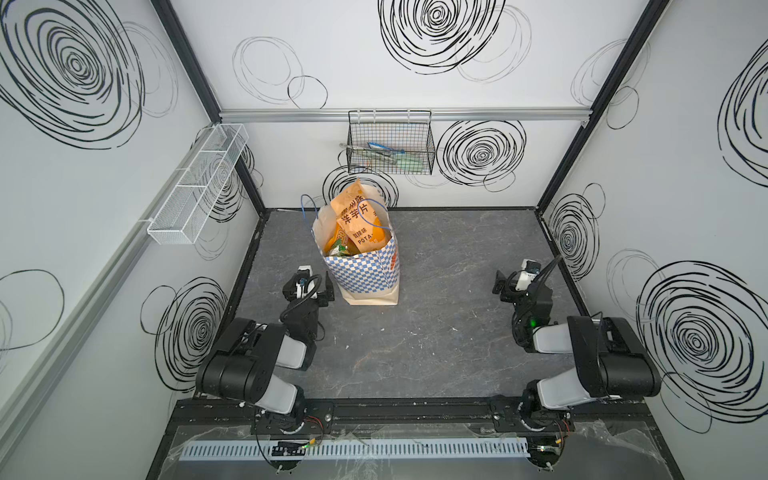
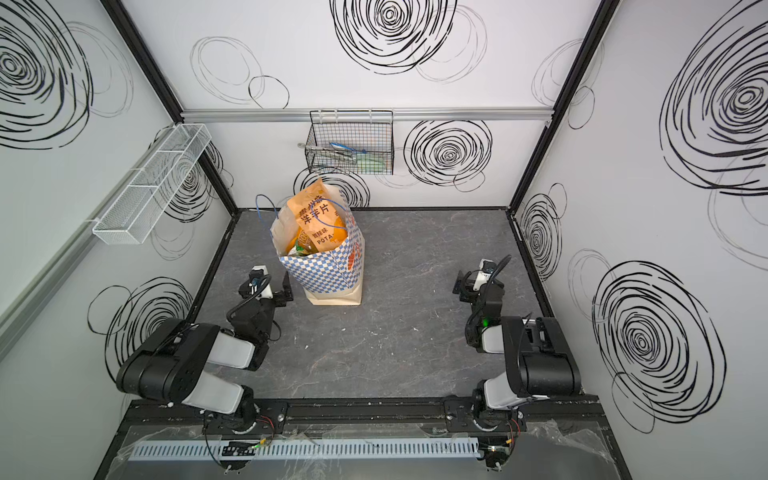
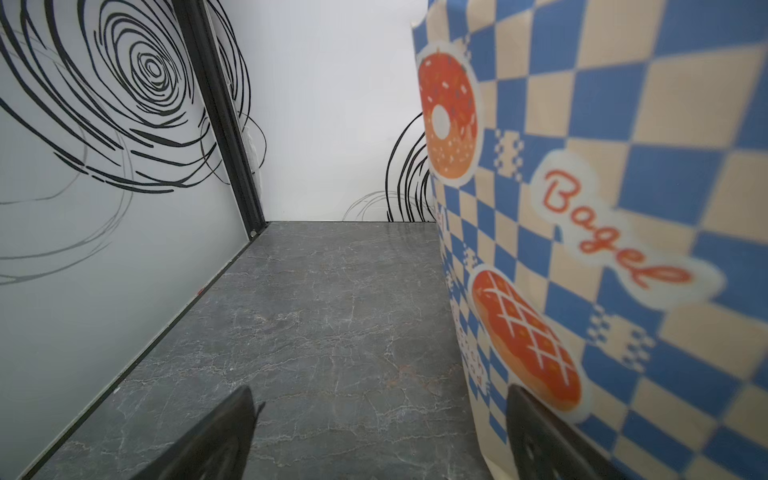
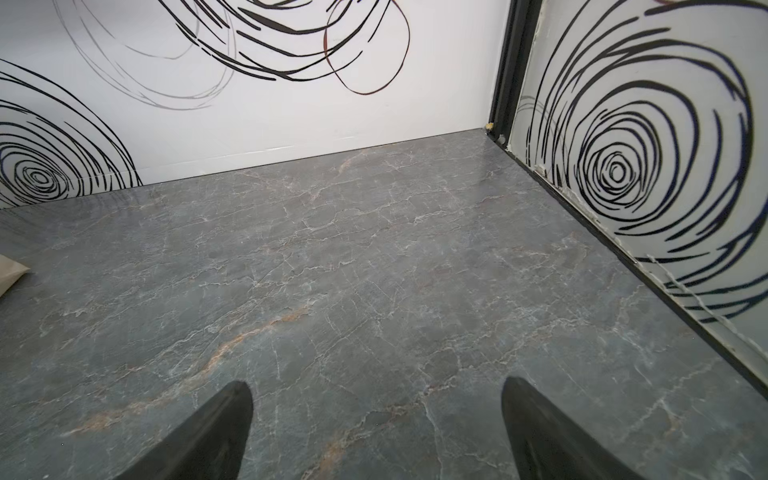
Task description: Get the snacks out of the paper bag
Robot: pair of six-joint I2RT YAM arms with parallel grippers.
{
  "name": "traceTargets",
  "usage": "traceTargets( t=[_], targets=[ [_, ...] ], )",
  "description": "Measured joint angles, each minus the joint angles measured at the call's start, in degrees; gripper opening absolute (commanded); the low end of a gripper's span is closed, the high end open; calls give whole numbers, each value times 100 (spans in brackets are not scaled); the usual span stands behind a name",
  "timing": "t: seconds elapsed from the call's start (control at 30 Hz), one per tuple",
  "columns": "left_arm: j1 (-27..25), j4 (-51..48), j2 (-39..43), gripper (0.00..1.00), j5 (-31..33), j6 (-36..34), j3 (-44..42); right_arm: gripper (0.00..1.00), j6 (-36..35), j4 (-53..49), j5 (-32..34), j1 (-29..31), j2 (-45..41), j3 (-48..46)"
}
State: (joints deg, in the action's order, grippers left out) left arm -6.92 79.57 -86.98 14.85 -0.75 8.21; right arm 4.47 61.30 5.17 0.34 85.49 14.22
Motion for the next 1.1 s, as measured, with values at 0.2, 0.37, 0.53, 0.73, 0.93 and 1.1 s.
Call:
traceTargets(
  t=[0.2,0.37,0.53,0.73,0.93,1.1],
  targets=[
    [463,-197,33,96,-632,157,92,97,0,-7,0,2,0,0],
    [507,-245,33,96,-960,214,92,97,0,-7,-2,2,0,0],
    [551,-243,33,96,-1108,247,92,97,0,-7,-2,2,0,0],
    [560,-240,33,96,-1187,260,92,97,-2,-7,-2,4,-4,0],
    [560,-127,33,96,-1176,286,50,97,181,-1226,455,240,-986,245],
    [560,267,243,96,-868,420,-420,97,1038,-3215,575,238,-2756,1080]
  ],
)
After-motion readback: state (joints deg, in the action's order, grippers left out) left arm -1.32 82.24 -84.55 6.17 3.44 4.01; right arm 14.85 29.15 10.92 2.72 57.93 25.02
